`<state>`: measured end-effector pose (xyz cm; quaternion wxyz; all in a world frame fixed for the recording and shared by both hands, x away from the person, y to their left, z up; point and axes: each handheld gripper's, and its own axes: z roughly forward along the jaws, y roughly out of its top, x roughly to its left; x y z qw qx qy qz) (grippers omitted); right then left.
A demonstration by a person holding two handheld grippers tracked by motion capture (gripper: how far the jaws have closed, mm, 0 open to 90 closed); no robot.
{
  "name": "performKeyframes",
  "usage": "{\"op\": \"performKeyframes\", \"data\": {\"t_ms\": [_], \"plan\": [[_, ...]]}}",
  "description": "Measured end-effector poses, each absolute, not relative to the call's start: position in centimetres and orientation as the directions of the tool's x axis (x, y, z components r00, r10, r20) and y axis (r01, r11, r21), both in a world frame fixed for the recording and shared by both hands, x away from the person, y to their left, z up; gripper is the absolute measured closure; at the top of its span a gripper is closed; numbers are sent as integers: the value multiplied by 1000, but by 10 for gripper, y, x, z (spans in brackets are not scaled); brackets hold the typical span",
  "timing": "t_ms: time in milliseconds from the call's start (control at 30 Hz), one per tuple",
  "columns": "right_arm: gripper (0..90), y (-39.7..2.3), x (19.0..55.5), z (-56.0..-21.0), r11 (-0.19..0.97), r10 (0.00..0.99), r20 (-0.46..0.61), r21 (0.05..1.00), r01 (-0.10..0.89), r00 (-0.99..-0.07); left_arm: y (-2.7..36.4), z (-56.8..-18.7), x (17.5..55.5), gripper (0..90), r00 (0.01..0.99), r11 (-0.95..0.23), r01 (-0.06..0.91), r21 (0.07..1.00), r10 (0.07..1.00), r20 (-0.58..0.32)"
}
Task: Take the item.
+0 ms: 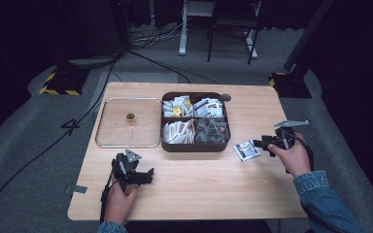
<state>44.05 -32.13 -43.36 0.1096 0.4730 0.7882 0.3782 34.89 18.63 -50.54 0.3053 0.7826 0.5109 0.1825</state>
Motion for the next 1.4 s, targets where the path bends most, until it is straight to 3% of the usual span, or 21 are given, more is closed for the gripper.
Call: {"op": "performKeyframes", "data": {"t_ms": [467,767,1067,1400], "plan": [[453,-287,402,-414,320,711,210,753,575,-671,186,-505,349,6,413,-292,689,663,910,-28],[456,-266,382,-408,402,637,202,736,544,-744,186,-506,349,3,418,-297,687,663,908,-25],[441,-245,372,-421,476,583,156,730,491,-797,186,-506,349,3,418,-298,687,663,908,-25],[438,-233,364,-446,458,565,144,764,454,-812,186,-506,349,3,418,-298,687,663,908,-25]]}}
